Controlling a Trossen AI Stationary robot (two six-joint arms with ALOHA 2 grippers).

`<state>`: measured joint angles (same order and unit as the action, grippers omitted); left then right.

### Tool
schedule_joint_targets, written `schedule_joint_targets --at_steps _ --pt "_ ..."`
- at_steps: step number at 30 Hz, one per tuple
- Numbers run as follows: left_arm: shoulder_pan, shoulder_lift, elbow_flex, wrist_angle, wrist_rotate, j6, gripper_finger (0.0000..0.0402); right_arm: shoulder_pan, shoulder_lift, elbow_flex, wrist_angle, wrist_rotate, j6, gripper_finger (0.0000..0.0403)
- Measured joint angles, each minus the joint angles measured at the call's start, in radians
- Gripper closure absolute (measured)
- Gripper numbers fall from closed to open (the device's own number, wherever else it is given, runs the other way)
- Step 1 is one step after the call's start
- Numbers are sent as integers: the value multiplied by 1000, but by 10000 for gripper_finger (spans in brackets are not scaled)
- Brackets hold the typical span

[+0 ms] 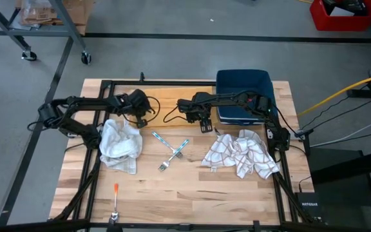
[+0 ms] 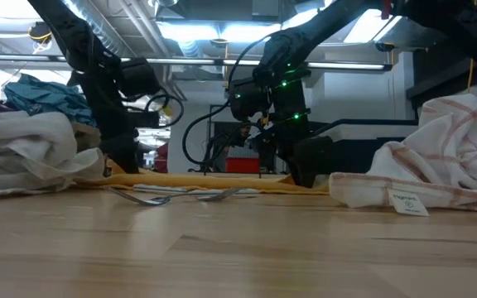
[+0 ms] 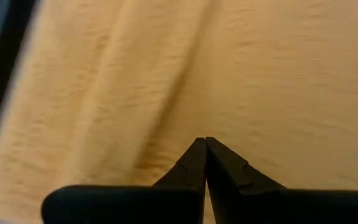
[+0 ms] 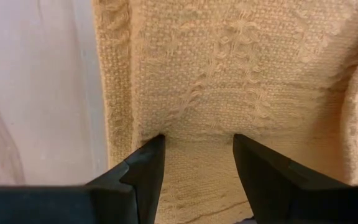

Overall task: Fold towel
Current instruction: Fold the yellow towel

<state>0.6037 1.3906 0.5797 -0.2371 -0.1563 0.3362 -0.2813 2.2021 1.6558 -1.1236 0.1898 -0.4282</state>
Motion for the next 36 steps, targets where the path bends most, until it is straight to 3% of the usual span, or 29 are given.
schedule_joint_targets --at_steps 6,19,26,33,36 --pt "17 71 0 99 -112 -9 401 0 0 0 0 0 0 208" --pt "128 96 0 318 -124 -168 401 0 0 0 1 -1 0 208" --pt "207 97 0 339 -223 -274 401 0 0 0 9 -2 0 208" --pt "251 97 0 339 -221 -437 400 0 0 0 11 -1 8 208" --pt "239 97 0 339 -164 -475 400 0 0 0 11 -1 9 208"
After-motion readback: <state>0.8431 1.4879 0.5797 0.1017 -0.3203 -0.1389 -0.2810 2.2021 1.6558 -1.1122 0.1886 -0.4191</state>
